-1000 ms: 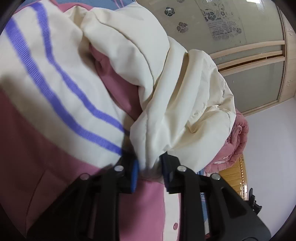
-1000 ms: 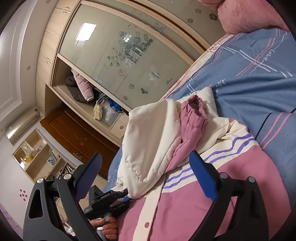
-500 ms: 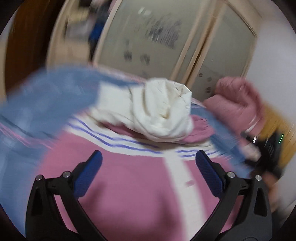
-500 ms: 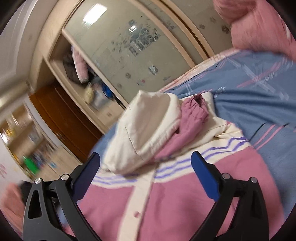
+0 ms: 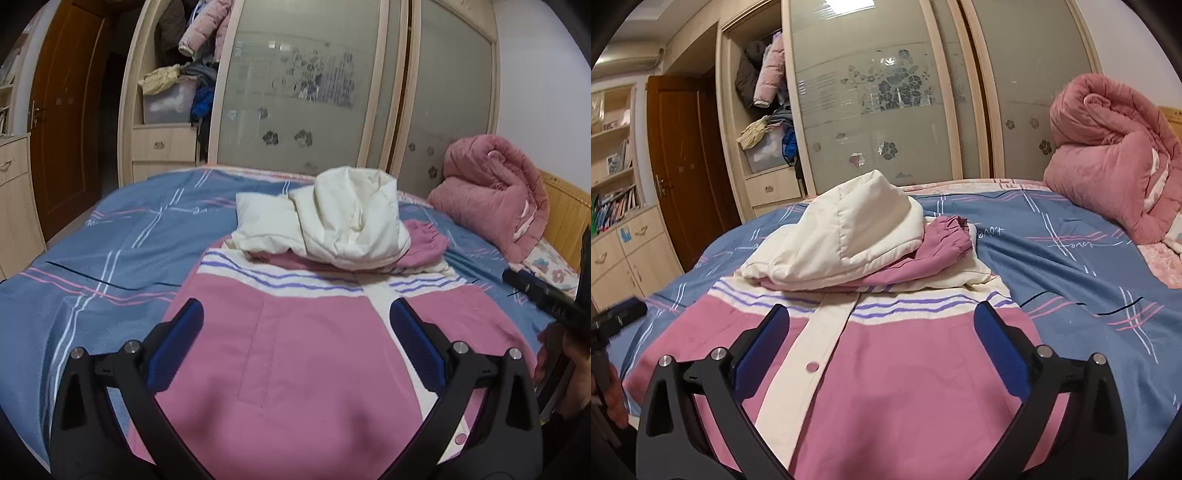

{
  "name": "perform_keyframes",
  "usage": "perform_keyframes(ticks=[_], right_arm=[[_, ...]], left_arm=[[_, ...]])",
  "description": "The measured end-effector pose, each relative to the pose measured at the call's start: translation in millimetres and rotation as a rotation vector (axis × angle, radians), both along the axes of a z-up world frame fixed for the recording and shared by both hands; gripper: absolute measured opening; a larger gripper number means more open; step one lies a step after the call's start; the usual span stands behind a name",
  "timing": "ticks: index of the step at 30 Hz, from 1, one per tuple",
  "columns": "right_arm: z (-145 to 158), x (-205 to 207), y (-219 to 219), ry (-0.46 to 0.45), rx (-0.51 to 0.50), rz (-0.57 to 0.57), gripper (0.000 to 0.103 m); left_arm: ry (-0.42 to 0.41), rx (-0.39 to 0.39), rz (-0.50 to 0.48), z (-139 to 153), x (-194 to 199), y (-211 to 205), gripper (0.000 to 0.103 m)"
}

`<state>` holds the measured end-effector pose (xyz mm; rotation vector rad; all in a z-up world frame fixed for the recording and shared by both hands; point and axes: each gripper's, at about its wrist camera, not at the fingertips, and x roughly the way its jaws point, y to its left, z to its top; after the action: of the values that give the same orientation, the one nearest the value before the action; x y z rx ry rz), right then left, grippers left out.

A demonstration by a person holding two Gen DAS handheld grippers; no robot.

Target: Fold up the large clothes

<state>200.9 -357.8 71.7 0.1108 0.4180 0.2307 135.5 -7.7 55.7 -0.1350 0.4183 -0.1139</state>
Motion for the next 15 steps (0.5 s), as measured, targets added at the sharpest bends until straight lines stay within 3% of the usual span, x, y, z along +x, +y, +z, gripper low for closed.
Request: perform_keyframes(ticks=[4,11,15], right_arm=[[-3.0,-15.8,6.9,-0.023,-0.014,0.004,0.102],[-6.4,-35.5,1.6,-0.033,0.008,0.002,0.102],[-7.4,-49.5,-2.3,-0.047,0.006,0.003,0.102]], left_arm=[[-0.04,0.013,0.006,3.6,-10.8,1.9,0.101],[-0.027,-0.017,0.003,2.8,-16.5,5.6,0.101],[-0.063,0.024,-0.015,4.7,-30.9,-2.0,0.101]])
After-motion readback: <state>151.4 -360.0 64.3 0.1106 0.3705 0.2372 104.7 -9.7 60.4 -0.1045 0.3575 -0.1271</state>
